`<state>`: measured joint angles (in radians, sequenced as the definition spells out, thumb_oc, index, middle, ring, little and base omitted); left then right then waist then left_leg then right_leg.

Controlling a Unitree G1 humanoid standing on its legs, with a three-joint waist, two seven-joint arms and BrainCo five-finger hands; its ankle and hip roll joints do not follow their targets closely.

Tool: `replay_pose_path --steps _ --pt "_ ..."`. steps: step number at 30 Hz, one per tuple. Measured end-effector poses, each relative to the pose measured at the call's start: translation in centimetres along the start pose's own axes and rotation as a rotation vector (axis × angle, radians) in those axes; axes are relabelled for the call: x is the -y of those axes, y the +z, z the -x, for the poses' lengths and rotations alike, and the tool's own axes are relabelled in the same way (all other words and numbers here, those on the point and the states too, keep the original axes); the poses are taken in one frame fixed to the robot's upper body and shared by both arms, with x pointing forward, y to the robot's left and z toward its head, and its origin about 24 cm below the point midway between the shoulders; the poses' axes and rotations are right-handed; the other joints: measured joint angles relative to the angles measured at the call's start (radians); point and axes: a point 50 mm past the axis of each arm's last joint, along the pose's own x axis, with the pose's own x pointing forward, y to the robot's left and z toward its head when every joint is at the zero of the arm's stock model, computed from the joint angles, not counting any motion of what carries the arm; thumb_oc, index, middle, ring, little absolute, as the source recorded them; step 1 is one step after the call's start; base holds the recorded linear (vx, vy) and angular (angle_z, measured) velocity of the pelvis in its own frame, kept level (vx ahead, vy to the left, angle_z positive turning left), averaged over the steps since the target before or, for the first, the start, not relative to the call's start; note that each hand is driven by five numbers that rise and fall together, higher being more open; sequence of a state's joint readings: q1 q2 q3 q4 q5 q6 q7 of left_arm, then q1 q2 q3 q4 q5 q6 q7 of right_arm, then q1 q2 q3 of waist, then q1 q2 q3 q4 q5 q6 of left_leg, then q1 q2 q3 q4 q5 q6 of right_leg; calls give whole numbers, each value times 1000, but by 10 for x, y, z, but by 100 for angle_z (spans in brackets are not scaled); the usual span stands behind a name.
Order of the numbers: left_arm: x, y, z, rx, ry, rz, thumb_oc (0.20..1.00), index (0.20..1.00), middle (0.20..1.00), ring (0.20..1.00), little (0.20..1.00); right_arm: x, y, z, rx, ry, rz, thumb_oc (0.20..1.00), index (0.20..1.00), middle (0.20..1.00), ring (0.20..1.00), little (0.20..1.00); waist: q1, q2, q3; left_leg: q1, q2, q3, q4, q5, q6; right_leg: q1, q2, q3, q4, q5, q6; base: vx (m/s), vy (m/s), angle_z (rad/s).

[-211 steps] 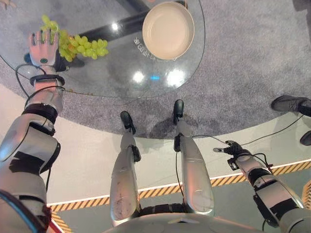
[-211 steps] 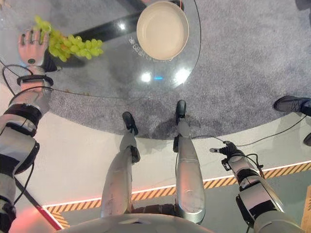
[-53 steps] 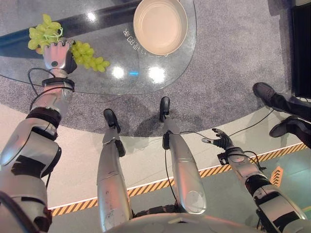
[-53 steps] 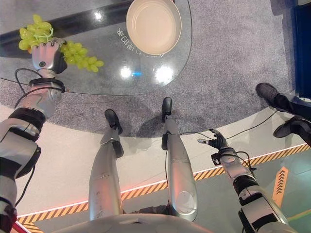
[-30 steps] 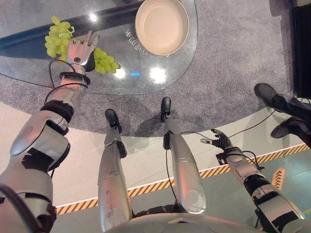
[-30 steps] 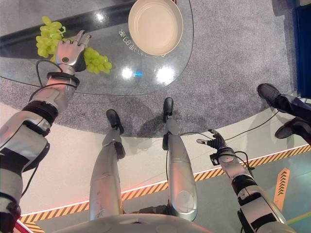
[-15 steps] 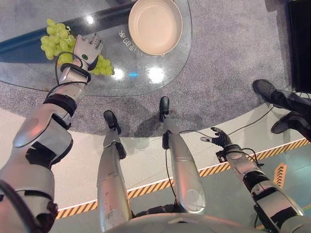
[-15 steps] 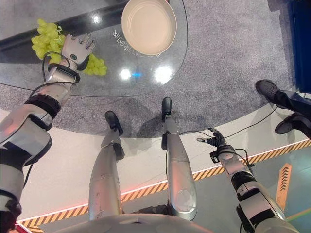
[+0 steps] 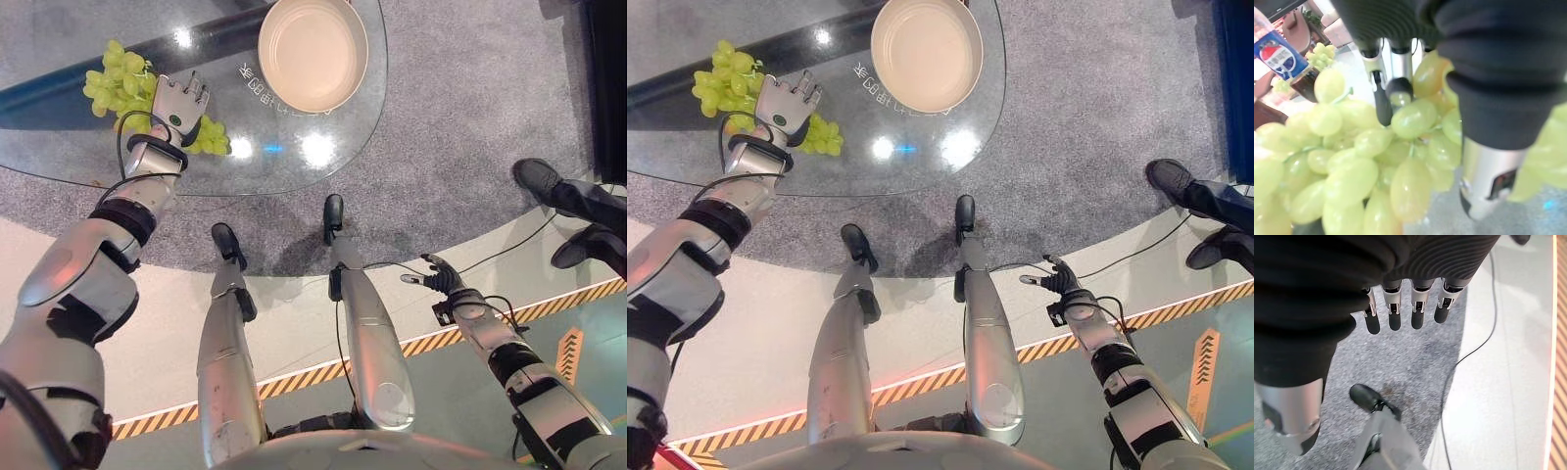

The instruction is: Pick up fruits into the plate

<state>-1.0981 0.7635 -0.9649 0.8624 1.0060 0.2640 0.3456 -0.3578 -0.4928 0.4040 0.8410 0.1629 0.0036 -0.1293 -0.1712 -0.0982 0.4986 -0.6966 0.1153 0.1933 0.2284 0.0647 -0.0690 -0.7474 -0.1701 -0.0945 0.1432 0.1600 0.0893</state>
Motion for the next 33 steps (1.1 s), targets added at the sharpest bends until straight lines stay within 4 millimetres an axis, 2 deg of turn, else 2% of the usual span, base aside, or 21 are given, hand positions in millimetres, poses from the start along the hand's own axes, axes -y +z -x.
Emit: replay_pose_path --steps 4,6,10,13,18,21,28,33 --pt "-8 11 7 51 22 107 1000 1000 1000 1000 1000 2 0 0 -2 -15 -1 1000 1000 1000 1000 1000 19 27 16 45 -15 1 -54 30 3 24 -10 -4 0 -1 1 -9 -14 6" --pt "-19 15 8 88 61 162 1000 1000 1000 1000 1000 3 -2 1 -10 -24 1 1000 1000 1000 1000 1000 33 35 21 59 -17 -3 -71 43 3 34 -11 -10 0 -1 1 -8 -27 9" --pt "-29 23 14 142 73 263 1000 1000 1000 1000 1000 6 -8 2 -27 -39 3 1000 1000 1000 1000 1000 55 47 28 110 -21 -9 -108 66 1 74 -13 -20 -1 -5 6 14 -39 7" --pt "-36 19 18 153 80 346 1000 1000 1000 1000 1000 8 -19 4 -67 -51 12 1000 1000 1000 1000 1000 65 54 32 154 -25 -15 -134 78 0 113 -15 -28 -8 -7 9 23 -47 6" --pt "-48 10 22 177 114 382 1000 1000 1000 1000 1000 10 -38 9 -133 -61 4 1000 1000 1000 1000 1000 87 64 37 197 -26 -32 -147 84 0 166 -16 -45 -22 -7 9 18 -38 8" --pt "-54 4 26 185 142 382 1000 1000 1000 1000 1000 11 -43 10 -147 -63 2 1000 1000 1000 1000 1000 100 69 40 202 -27 -37 -149 88 1 175 -17 -52 -22 -8 9 0 -17 5" --pt "-56 2 27 178 153 390 1000 1000 1000 1000 1000 11 -44 11 -147 -61 0 1000 1000 1000 1000 1000 111 69 40 201 -28 -37 -150 89 2 176 -19 -54 -22 -7 9 1 -2 0" --pt "-45 2 26 158 132 372 1000 1000 1000 1000 1000 10 -44 11 -142 -58 -1 1000 1000 1000 1000 1000 86 69 40 201 -28 -35 -150 89 2 174 -18 -52 -22 -8 9 0 0 0"
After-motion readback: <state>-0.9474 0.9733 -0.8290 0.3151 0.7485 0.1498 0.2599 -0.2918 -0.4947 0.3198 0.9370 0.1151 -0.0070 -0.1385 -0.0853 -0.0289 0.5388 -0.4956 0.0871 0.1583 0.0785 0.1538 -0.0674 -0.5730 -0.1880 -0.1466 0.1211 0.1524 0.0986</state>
